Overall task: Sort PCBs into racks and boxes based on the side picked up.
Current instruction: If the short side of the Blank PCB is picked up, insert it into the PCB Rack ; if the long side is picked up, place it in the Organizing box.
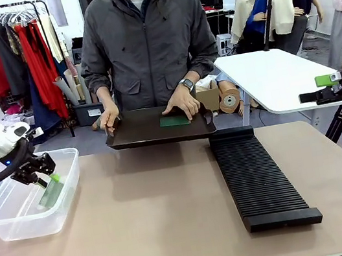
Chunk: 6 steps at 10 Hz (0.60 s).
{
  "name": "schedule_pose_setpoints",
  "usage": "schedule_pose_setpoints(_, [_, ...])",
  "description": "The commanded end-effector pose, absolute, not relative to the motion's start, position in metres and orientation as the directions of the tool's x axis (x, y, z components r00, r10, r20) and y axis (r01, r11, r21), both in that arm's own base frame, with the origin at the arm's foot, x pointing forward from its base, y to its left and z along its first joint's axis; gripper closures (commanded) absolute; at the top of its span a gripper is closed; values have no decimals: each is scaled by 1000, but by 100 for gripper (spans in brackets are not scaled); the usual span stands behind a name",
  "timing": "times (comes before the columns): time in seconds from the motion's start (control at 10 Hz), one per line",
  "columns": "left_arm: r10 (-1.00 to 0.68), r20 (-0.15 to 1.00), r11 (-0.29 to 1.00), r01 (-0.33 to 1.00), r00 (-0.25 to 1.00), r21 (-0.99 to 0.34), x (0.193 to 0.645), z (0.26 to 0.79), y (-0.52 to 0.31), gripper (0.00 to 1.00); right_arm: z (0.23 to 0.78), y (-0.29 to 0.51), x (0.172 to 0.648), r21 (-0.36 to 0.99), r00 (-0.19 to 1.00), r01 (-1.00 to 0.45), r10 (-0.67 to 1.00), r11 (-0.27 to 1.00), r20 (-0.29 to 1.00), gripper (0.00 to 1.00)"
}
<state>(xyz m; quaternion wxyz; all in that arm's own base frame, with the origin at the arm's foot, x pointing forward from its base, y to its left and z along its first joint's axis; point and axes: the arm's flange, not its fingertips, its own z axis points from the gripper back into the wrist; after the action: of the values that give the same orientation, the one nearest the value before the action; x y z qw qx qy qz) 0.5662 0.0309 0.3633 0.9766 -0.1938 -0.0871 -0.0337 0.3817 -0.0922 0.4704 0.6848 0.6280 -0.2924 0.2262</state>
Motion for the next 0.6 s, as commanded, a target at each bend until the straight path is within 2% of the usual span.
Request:
schedule_pose_setpoints(0.0, [-38,215,942,107,976,-317,560,376,33,0,472,-92,382,722,720,-685,-56,103,691,0])
schedule_pose_setpoints(0.5, [-70,284,966,137,956,-222,541,418,29,0,472,-92,382,722,720,-685,-56,103,691,0])
